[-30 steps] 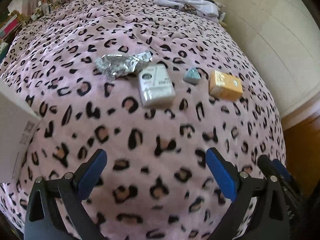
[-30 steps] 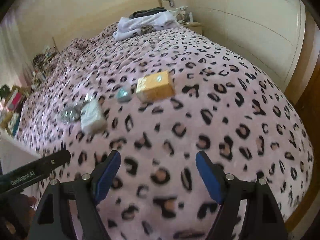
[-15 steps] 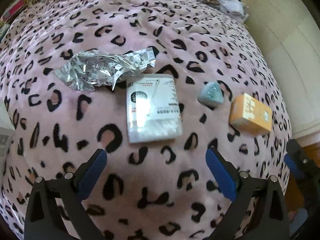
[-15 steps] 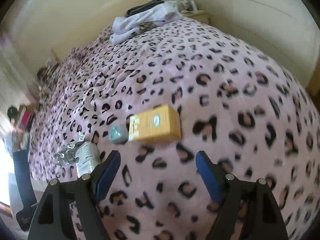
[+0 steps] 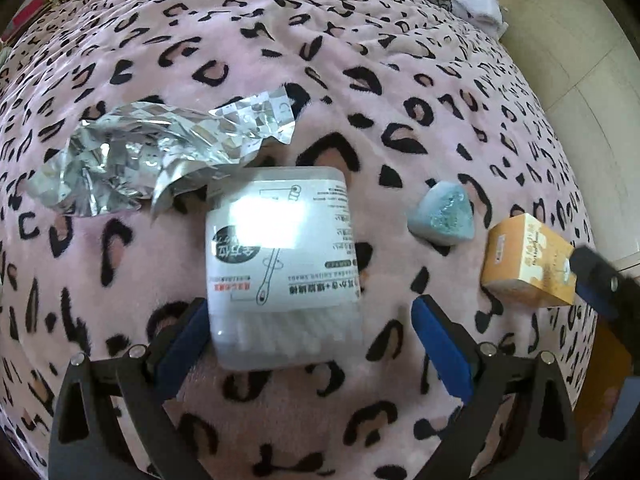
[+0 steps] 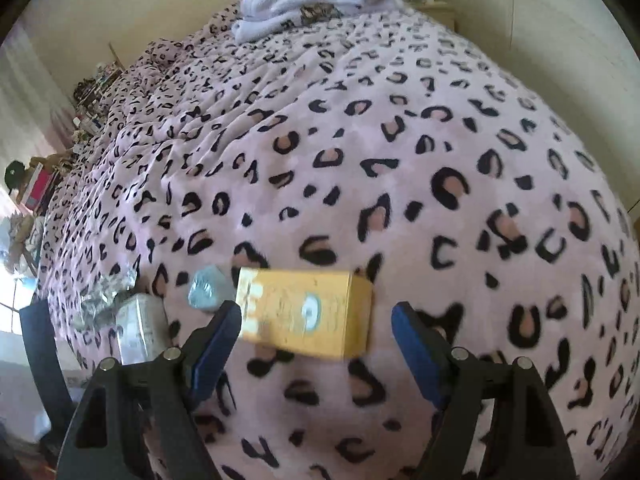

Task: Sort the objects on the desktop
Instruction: 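Grasp the cotton swab tub with the left tool while the right tool grasps the yellow box, then lift the swab tub and yellow box with both tools toward the white box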

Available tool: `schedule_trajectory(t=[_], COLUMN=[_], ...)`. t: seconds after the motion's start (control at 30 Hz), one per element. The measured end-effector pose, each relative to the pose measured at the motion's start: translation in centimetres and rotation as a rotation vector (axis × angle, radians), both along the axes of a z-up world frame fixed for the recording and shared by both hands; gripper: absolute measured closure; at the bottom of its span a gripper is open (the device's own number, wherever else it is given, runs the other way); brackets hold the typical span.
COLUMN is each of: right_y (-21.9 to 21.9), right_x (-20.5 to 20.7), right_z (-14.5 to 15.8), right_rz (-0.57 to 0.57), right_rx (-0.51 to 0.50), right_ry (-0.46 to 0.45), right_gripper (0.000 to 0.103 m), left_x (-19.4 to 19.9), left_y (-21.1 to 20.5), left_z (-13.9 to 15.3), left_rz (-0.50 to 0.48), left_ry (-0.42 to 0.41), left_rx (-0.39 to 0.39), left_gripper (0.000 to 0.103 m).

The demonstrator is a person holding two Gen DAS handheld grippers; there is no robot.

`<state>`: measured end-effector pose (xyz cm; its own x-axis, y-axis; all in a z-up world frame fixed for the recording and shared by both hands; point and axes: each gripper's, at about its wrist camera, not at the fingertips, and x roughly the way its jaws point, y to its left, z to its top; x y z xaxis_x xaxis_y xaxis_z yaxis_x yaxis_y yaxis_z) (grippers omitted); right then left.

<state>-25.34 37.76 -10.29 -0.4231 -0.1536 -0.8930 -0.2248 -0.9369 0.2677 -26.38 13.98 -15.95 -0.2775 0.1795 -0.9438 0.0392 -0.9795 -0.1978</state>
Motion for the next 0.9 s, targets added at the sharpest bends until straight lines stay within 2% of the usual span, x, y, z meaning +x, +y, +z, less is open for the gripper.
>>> schedule_trajectory(t=[0.13, 0.3, 0.37, 0.47, 0.53, 0.6, 0.7, 0.9], right_y=[0.7, 0.8, 0.5, 0.1, -0.3, -0.9, -1.9, -3.3], right_x=[-1.1, -1.3, -1.3, -0.9, -0.7, -0.4, -0.2, 0.1], right_z=[-2.2, -4.5, -5.0, -5.1, -5.1, -5.0, -4.7, -4.0], right_rz=[-0.006, -0.001, 0.002, -0.019, -0.018, 0.000, 0.012, 0.022], right_rx=[-0.050, -0.223, -0.263, -0.273, -0.272, -0.290, -0.290, -0.247], right_ry=[-0.051, -0.050, -0.030, 0.022, 0.048, 0.066, 0.078, 0.091], right_gripper=[0.023, 0.023, 0.023, 0.023, 0.029, 0.047, 0.053, 0.056], left_x=[-0.3, -0.7, -0.7, -0.6, -0.4, -0.3, -0.2, 0.6], left_y=[0.2, 1.0, 1.1, 0.7, 0.4, -0.1, -0.8, -1.6], left_z=[-0.6, -1.0, -1.0, -1.0, -0.8, -0.7, -0.5, -0.1], left_rz=[-0.010, -0.037, -0.042, -0.036, -0.031, -0.016, 0.007, 0.016], left_ry=[0.002, 0.020, 0.027, 0.040, 0.049, 0.055, 0.061, 0.083], left_rx=[0.003, -0.012, -0.015, 0.003, 0.010, 0.013, 0.019, 0.036], left_gripper=[0.003, 0.003, 0.004, 0.004, 0.009, 0.021, 0.037, 0.037])
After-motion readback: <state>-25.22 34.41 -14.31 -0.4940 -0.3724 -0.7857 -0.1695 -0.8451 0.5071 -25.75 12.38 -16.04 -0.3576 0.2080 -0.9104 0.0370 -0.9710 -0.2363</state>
